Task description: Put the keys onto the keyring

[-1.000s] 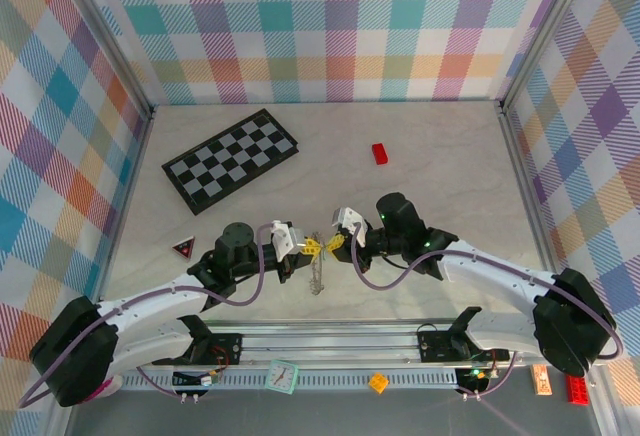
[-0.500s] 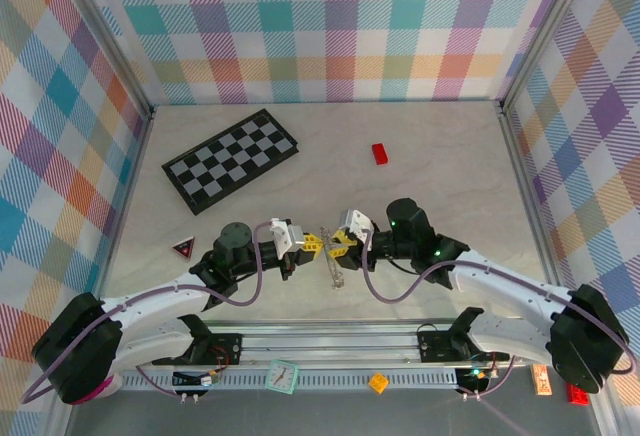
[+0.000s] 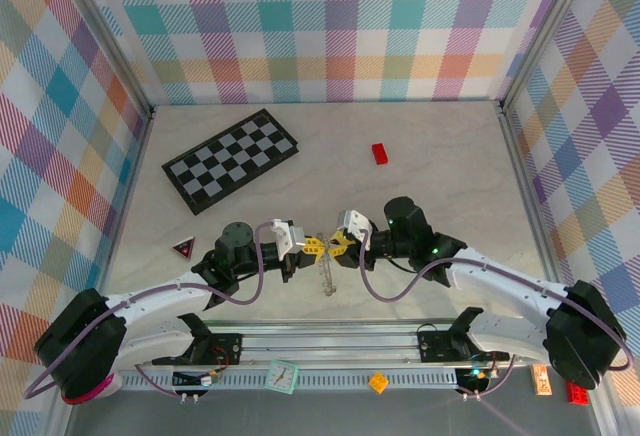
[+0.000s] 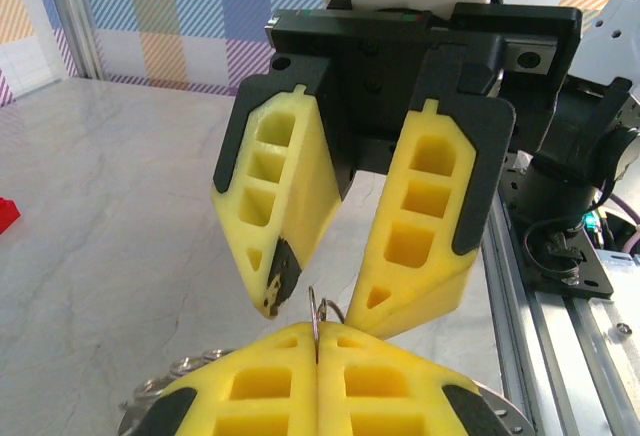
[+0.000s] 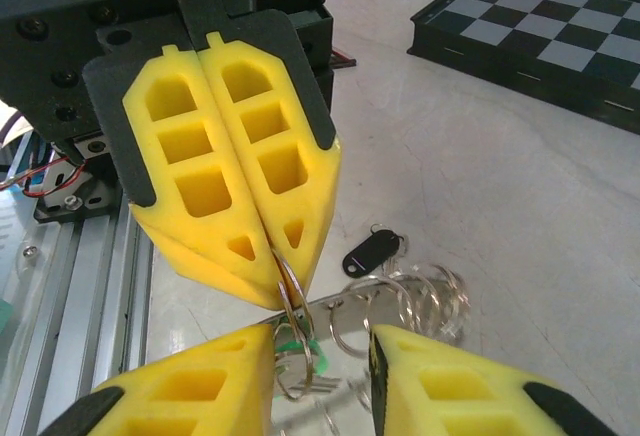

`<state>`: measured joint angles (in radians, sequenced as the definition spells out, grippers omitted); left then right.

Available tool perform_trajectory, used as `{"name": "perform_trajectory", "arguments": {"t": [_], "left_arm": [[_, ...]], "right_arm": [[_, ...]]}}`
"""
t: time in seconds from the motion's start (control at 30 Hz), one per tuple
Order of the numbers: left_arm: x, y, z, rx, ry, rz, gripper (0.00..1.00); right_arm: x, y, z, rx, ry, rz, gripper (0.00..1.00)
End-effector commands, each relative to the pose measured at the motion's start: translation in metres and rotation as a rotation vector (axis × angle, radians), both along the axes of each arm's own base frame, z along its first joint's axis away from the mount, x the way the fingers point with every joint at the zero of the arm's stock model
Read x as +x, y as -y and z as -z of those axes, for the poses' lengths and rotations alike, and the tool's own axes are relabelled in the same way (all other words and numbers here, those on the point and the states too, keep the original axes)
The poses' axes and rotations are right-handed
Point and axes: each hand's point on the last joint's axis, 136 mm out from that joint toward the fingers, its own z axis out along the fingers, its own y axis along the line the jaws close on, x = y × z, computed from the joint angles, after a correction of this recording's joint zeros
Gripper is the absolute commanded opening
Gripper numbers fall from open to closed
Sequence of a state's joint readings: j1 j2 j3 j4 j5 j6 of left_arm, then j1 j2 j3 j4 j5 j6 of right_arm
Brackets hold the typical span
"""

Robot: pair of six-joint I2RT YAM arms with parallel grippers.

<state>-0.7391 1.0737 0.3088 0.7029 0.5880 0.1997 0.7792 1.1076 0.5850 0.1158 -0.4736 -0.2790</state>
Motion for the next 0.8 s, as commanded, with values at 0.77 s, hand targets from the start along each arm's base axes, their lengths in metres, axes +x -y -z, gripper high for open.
{"name": "perform_trajectory", "arguments": {"t": [0.77], "left_arm": [[0.003,0.002,-0.014,0.015,0.034,-0.014,0.34]], "right_arm": [[-0.012,-0.007,-0.019,-0.057,0.061,-0.149,0.00]]}}
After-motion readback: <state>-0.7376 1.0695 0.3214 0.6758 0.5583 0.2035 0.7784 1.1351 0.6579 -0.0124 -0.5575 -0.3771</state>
